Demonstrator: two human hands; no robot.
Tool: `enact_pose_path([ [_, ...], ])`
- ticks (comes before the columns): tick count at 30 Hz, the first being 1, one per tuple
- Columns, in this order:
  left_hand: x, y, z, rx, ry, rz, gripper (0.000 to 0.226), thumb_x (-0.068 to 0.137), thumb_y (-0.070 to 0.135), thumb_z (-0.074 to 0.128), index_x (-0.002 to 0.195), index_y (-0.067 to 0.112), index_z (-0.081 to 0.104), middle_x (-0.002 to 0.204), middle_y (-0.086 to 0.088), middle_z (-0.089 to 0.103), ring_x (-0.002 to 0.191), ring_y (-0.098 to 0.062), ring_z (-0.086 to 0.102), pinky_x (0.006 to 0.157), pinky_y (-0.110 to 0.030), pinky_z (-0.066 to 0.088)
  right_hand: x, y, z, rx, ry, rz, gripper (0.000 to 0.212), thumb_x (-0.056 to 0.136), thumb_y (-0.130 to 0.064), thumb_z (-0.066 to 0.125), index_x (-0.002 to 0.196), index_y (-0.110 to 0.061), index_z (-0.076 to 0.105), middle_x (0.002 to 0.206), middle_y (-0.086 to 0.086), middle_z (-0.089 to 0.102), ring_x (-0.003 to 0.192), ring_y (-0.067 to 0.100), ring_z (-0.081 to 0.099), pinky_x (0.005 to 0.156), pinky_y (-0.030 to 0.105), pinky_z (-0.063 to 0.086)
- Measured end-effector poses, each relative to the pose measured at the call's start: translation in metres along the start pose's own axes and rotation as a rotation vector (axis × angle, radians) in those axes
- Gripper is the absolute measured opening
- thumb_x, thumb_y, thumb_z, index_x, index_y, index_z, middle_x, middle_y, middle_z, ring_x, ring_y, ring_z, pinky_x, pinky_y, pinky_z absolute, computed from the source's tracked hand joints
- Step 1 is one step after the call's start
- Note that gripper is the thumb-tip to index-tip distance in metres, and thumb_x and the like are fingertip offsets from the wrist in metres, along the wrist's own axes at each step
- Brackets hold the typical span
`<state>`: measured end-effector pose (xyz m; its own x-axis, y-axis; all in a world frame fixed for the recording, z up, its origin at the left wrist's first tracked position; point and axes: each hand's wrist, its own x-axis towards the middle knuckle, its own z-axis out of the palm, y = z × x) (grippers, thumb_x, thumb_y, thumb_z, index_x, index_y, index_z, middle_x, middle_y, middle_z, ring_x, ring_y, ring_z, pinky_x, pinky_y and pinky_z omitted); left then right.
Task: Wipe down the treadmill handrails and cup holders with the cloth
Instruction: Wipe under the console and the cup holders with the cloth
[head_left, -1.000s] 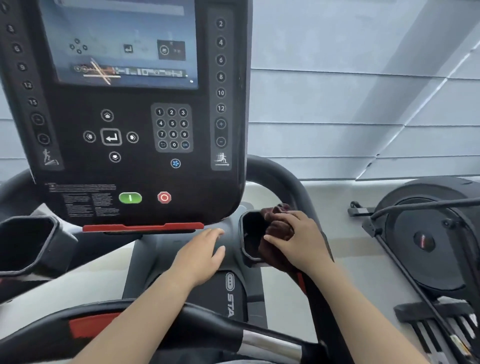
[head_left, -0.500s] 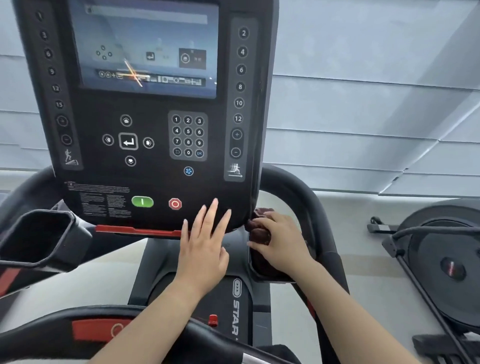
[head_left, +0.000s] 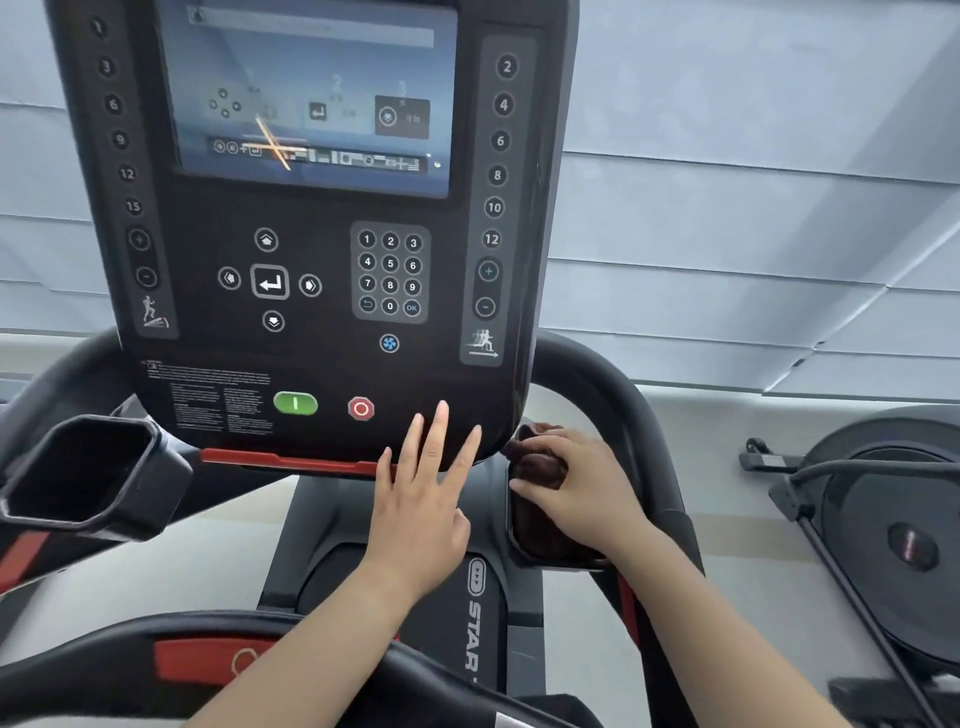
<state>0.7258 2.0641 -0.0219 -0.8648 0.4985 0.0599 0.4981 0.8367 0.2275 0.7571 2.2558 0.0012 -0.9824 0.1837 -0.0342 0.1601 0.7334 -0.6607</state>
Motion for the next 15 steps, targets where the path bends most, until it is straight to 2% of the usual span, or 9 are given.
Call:
enact_pose_path([
  [2, -0.001, -0.002, -0.003, -0.016, -0.008, 0.015, 0.087, 0.079, 0.019, 0.050, 0.146, 0.033, -0.004, 0.154, 0.002, -0.022, 0.144, -0.022, -0.012, 0.113, -0.050, 0.012, -0.001, -0.005, -0.011, 0.108, 0.032, 0.019, 0.030, 0.069, -0.034, 0.078, 0.098, -0.033, 0.069, 0.100, -0.015, 0.062, 0.104, 0.007, 0.056, 0.090, 0.021, 0.040],
  [4, -0.003, -0.006, -0.007, -0.065, 0.010, 0.028, 0.085, 0.081, 0.022, 0.050, 0.146, 0.033, -0.003, 0.155, 0.007, -0.018, 0.143, -0.014, -0.015, 0.114, -0.048, 0.008, -0.006, -0.009, -0.021, 0.138, 0.046, 0.022, 0.028, 0.068, -0.036, 0.078, 0.092, -0.043, 0.065, 0.097, -0.019, 0.061, 0.098, 0.000, 0.056, 0.085, 0.017, 0.038],
  [5, -0.003, -0.009, -0.011, -0.096, 0.029, 0.028, 0.082, 0.082, 0.024, 0.051, 0.146, 0.032, 0.000, 0.157, 0.007, -0.011, 0.143, -0.013, -0.011, 0.113, -0.046, 0.007, -0.009, -0.012, -0.024, 0.147, 0.044, 0.011, 0.027, 0.067, -0.039, 0.076, 0.090, -0.047, 0.064, 0.097, -0.021, 0.061, 0.097, -0.004, 0.055, 0.084, 0.015, 0.038],
  [7, -0.002, -0.018, -0.020, -0.145, 0.095, 0.020, 0.074, 0.082, 0.024, 0.056, 0.145, 0.027, 0.018, 0.157, 0.003, 0.010, 0.144, -0.016, 0.007, 0.113, -0.046, 0.013, -0.015, -0.020, -0.022, 0.153, 0.026, -0.021, 0.029, 0.065, -0.046, 0.073, 0.092, -0.047, 0.064, 0.099, -0.023, 0.061, 0.099, -0.006, 0.054, 0.086, 0.015, 0.039],
  [9, -0.001, -0.030, -0.025, -0.171, 0.181, 0.013, 0.058, 0.080, 0.020, 0.061, 0.135, 0.020, 0.042, 0.146, -0.003, 0.035, 0.136, -0.021, 0.029, 0.109, -0.048, 0.028, -0.020, -0.025, -0.010, 0.090, -0.022, -0.040, 0.036, 0.065, -0.048, 0.072, 0.100, -0.043, 0.064, 0.104, -0.021, 0.059, 0.102, 0.000, 0.054, 0.090, 0.022, 0.041],
  [11, -0.002, -0.039, -0.024, -0.218, 0.235, 0.004, 0.038, 0.081, 0.018, 0.061, 0.119, 0.018, 0.057, 0.130, -0.003, 0.050, 0.122, -0.023, 0.045, 0.100, -0.044, 0.039, -0.026, -0.028, 0.011, -0.073, -0.095, -0.033, 0.041, 0.069, -0.048, 0.072, 0.109, -0.039, 0.063, 0.119, -0.014, 0.053, 0.111, 0.013, 0.049, 0.094, 0.032, 0.042],
  [13, -0.004, -0.043, -0.022, -0.273, 0.216, -0.025, 0.026, 0.082, 0.018, 0.062, 0.108, 0.019, 0.061, 0.116, 0.002, 0.055, 0.108, -0.021, 0.052, 0.092, -0.038, 0.041, -0.036, -0.028, 0.032, -0.257, -0.100, -0.015, 0.044, 0.073, -0.051, 0.067, 0.115, -0.039, 0.058, 0.130, -0.012, 0.042, 0.116, 0.019, 0.041, 0.089, 0.036, 0.045],
  [15, -0.005, -0.043, -0.018, -0.270, 0.168, -0.044, 0.022, 0.083, 0.021, 0.062, 0.105, 0.022, 0.062, 0.108, 0.006, 0.055, 0.099, -0.017, 0.054, 0.090, -0.035, 0.038, -0.047, -0.023, 0.045, -0.336, -0.040, -0.017, 0.043, 0.075, -0.051, 0.063, 0.115, -0.041, 0.054, 0.129, -0.013, 0.040, 0.115, 0.020, 0.040, 0.079, 0.034, 0.045],
])
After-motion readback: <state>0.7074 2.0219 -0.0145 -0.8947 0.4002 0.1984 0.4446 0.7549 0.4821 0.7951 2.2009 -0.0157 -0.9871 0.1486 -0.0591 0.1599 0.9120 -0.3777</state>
